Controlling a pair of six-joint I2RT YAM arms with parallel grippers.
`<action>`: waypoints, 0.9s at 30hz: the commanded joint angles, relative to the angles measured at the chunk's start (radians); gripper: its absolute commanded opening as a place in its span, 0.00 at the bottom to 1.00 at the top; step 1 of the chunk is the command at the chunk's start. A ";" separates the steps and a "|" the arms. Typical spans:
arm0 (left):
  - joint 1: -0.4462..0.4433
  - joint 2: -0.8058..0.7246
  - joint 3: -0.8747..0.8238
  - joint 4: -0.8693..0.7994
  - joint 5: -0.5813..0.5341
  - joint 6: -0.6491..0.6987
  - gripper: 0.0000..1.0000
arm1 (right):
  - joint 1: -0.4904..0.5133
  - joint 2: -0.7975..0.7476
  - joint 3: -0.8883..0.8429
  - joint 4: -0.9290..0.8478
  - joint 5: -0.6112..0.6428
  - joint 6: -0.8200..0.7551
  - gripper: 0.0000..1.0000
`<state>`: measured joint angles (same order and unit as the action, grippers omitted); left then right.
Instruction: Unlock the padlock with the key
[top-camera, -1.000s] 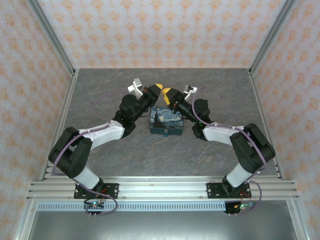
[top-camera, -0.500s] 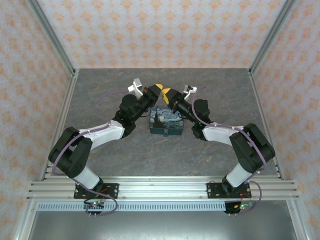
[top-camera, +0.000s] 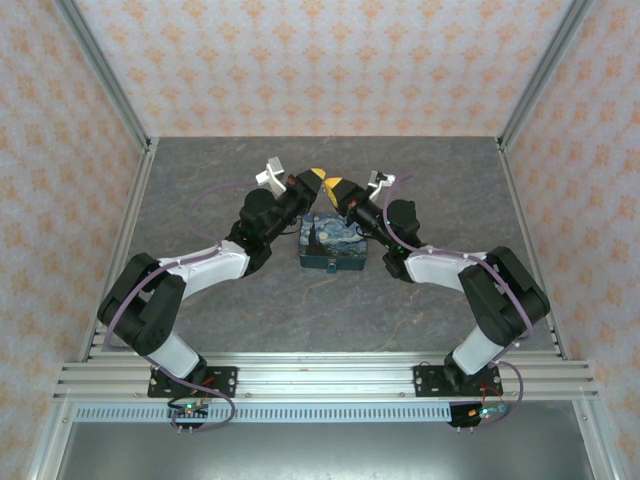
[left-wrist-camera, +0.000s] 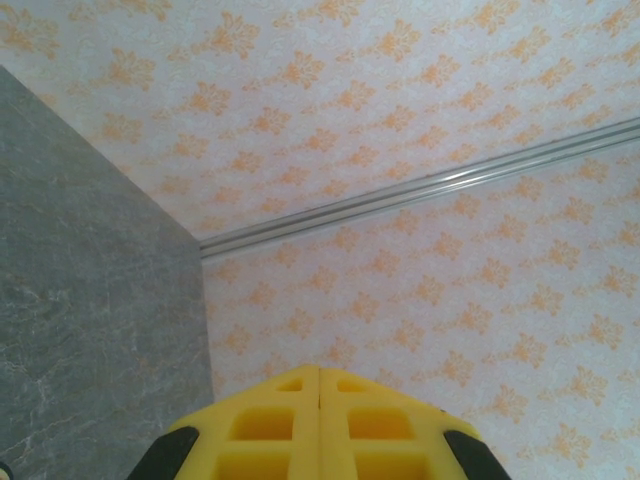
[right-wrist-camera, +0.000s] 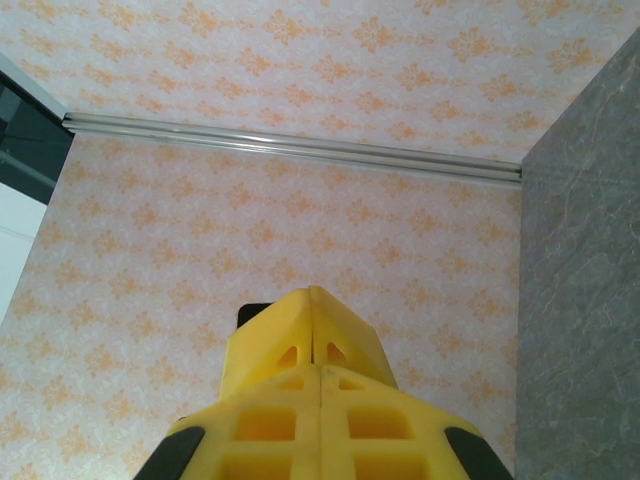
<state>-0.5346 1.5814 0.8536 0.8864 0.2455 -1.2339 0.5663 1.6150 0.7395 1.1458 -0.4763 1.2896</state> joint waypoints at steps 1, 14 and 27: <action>-0.003 -0.022 -0.016 0.024 -0.038 0.004 0.00 | 0.004 -0.007 -0.041 0.027 0.010 -0.024 0.00; -0.004 -0.043 -0.023 -0.035 -0.040 0.006 0.06 | -0.007 -0.007 -0.043 0.036 -0.036 -0.033 0.00; 0.059 -0.071 0.064 -0.321 0.132 0.055 0.42 | -0.028 -0.079 -0.089 -0.048 -0.080 -0.077 0.00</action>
<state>-0.4896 1.5356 0.8658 0.6624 0.2901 -1.2213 0.5461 1.5784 0.6655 1.0973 -0.5255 1.2449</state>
